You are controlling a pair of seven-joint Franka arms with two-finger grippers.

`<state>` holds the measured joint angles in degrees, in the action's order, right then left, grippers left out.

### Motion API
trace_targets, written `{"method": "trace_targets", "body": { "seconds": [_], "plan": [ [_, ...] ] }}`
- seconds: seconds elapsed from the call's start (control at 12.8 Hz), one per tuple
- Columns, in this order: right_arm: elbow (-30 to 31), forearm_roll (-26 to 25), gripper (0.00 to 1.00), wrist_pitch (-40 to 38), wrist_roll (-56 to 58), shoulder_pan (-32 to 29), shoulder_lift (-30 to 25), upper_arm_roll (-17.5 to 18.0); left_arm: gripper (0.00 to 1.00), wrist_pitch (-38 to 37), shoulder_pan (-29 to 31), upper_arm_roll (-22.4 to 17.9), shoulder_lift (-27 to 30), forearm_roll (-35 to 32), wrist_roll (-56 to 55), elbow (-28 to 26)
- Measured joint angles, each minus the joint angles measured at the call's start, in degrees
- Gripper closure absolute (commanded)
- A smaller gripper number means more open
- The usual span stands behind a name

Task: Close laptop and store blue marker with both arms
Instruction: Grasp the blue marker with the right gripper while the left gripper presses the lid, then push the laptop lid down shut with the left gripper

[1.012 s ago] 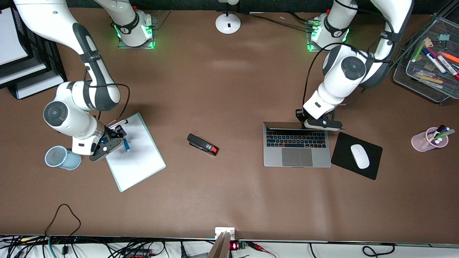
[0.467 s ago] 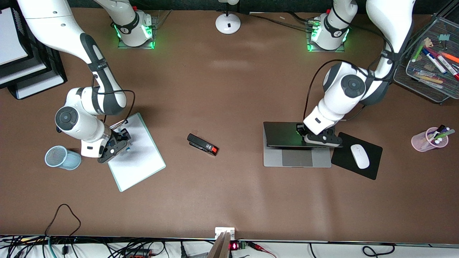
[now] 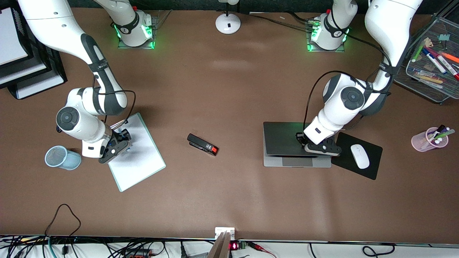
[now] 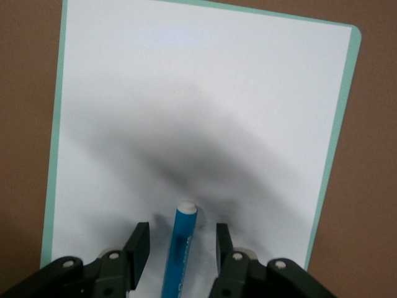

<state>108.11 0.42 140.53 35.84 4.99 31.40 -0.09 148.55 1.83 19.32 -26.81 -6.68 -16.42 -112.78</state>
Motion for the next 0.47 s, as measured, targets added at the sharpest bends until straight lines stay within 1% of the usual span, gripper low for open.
{"method": "trace_targets", "body": {
  "seconds": [0.47],
  "plan": [
    [-0.65, 0.00, 0.53, 0.28, 0.05, 0.00, 1.81, 0.02, 1.00, 3.38, 0.00, -0.28, -5.22, -0.13, 0.05, 2.75]
  ]
}}
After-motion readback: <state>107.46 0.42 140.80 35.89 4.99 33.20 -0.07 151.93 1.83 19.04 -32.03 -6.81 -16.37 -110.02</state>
